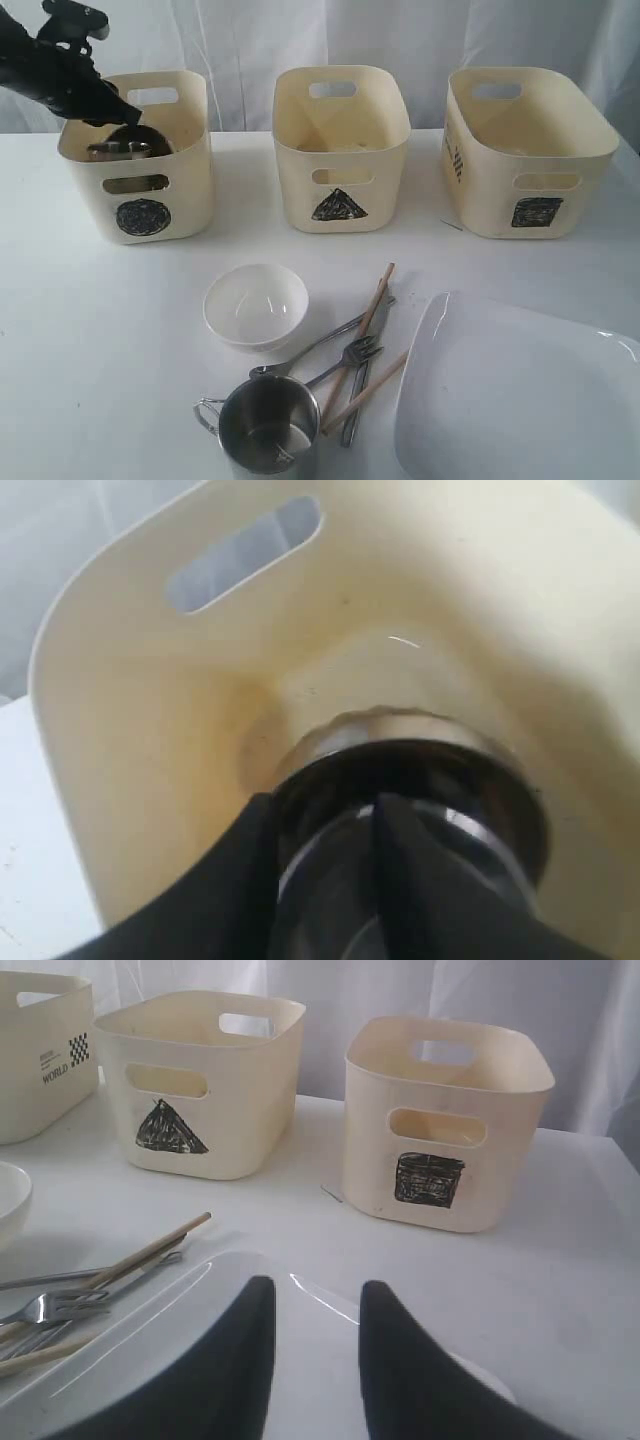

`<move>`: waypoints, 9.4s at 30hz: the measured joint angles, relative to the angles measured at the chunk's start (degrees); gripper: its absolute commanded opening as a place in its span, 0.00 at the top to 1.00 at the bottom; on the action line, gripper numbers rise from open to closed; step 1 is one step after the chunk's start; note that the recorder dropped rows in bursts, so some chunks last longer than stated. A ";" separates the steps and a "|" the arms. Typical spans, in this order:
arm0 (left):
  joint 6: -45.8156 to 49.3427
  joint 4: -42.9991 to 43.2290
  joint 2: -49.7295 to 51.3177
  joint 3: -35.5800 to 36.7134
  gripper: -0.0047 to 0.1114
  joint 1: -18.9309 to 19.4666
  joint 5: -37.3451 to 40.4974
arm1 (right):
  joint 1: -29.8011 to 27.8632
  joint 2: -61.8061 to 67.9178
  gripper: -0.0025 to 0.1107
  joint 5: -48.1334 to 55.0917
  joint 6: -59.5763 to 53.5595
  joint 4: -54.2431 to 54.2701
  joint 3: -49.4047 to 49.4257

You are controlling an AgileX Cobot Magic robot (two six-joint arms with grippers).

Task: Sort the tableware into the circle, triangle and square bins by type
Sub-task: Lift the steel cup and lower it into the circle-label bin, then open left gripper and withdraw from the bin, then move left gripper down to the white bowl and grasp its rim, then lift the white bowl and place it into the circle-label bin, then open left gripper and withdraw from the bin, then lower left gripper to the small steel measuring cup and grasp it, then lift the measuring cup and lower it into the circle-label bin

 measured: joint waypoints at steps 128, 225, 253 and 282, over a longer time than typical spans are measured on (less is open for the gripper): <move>-24.65 23.88 -1.34 0.74 0.96 -3.18 2.21 | 0.00 0.00 0.73 0.00 1.35 0.12 0.00; -2.77 3.44 -20.91 29.34 0.43 -39.14 29.59 | 0.00 0.00 0.73 0.00 1.45 0.12 0.00; -2.62 5.60 -13.32 29.34 0.94 -39.14 29.44 | 0.00 0.00 0.73 0.00 2.24 0.12 0.00; -18.31 42.64 -27.75 12.63 0.96 -39.13 38.57 | 0.00 0.00 0.73 0.00 2.24 0.12 0.00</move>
